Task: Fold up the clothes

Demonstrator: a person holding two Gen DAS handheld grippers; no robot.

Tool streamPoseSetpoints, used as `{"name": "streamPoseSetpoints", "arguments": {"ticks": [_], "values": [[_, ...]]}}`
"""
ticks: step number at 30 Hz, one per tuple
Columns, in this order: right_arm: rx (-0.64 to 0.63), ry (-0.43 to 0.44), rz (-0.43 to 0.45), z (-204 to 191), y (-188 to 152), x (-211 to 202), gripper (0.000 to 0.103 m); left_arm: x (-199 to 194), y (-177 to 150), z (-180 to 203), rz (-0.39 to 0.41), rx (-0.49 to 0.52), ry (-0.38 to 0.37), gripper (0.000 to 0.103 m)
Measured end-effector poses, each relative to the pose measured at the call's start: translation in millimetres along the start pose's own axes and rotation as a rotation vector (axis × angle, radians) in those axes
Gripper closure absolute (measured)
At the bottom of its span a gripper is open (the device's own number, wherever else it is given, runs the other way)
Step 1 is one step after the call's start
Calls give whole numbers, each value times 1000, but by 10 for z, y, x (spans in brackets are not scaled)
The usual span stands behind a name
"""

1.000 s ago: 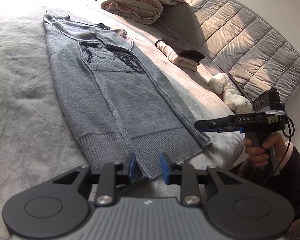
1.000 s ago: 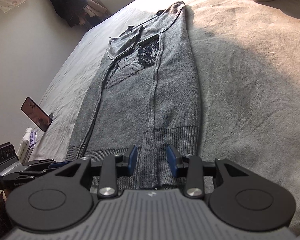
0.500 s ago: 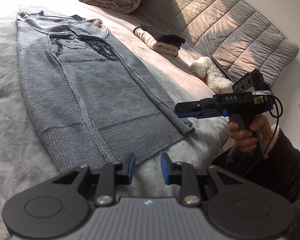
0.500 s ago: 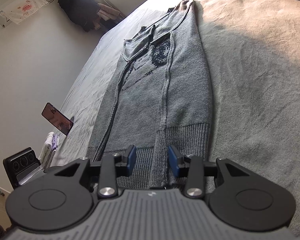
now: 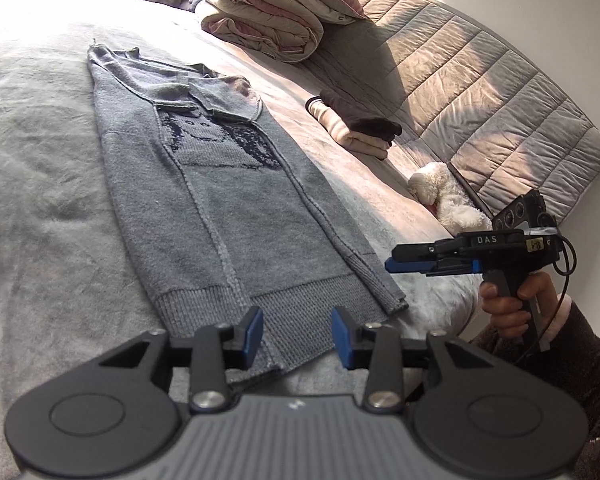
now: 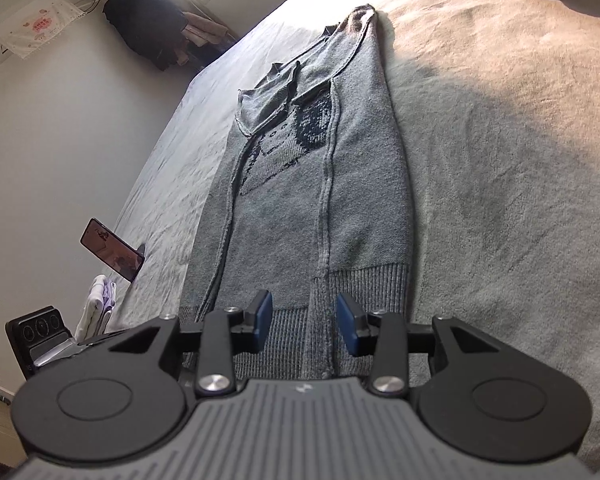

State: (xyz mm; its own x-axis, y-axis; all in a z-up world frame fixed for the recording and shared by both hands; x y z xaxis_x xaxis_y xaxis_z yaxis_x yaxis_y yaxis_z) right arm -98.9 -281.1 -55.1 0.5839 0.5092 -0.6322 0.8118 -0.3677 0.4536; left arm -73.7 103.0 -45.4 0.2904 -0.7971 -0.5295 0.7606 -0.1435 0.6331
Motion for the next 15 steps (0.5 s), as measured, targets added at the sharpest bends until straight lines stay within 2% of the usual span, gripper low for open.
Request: {"name": "streamPoseSetpoints", "arguments": {"ticks": [5,10,15], "values": [[-12,-57,-8,13,156,-110,59,-139,66,-190,24,-78,59,63],[-21,-130,-41,113,194,-103,55,-198,82,-362,28,-177,69,63],[6,-119,-88,285,146,-60,55,-112,40,-481,-23,-233,63,63]]}}
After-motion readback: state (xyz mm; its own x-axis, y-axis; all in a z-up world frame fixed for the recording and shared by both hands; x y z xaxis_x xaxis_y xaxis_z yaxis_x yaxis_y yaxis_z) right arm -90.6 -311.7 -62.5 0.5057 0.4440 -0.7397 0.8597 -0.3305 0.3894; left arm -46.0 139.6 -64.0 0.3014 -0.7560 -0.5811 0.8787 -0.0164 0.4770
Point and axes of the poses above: each gripper's, at about its wrist camera, not at the fingertips, and x roughly the way its jaws point, z to its right, y to its top, the point moved 1 cm from there along x, roughly the way its jaws point, and after that the axes turned 4 degrees about -y, right-handed, at the moved point
